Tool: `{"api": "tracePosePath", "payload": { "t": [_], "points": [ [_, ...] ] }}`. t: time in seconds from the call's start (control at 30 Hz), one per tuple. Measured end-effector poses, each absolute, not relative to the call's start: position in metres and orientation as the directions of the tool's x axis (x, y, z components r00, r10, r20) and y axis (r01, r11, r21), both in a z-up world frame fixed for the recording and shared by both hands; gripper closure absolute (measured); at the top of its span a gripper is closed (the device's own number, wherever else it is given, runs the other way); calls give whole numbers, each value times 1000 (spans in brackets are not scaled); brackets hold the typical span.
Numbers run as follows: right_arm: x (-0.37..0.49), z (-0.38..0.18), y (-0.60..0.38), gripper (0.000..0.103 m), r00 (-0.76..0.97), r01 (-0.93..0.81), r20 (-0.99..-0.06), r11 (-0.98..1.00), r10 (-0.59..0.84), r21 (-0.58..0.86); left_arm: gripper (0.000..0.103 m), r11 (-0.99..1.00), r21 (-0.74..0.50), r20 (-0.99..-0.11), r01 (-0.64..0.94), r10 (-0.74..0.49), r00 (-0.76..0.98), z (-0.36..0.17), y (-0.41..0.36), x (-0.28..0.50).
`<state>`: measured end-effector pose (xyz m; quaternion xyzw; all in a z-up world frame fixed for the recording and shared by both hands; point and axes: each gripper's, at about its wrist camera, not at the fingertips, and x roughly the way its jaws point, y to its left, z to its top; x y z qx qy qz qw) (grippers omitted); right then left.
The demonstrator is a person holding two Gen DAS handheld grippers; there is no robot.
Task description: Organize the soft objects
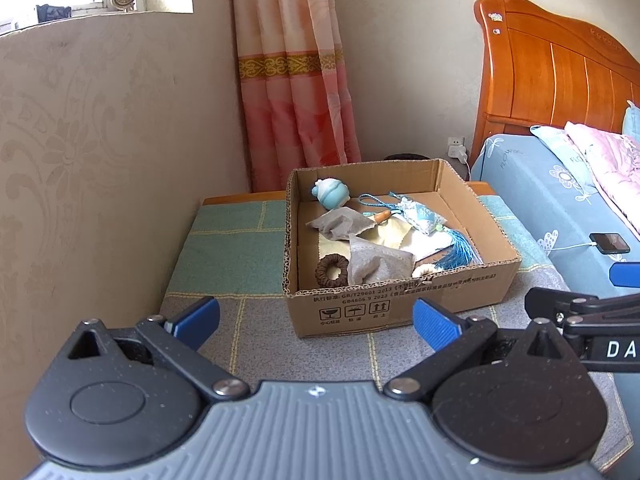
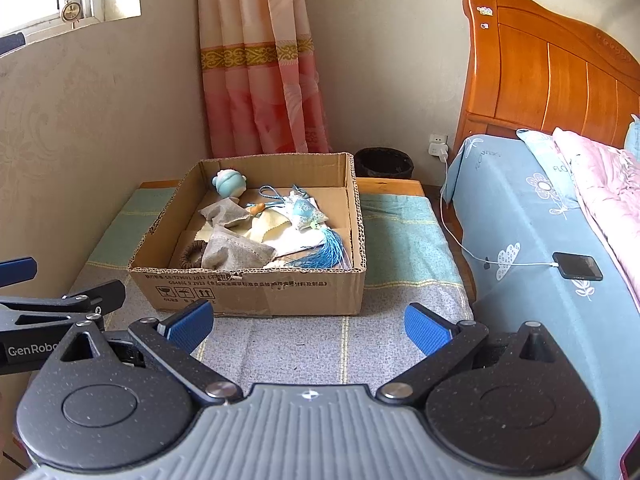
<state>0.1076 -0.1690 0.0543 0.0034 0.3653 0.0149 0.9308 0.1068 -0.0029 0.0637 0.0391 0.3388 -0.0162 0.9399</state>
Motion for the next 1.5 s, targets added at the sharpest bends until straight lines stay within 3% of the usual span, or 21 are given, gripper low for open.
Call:
{"api": "tracePosePath", "payload": {
  "t": [1.5],
  "points": [
    [106, 56, -168, 0, 737, -26, -676, 1000, 26, 10, 1, 996, 65, -643, 58, -2, 766, 64, -5, 106]
  ]
}}
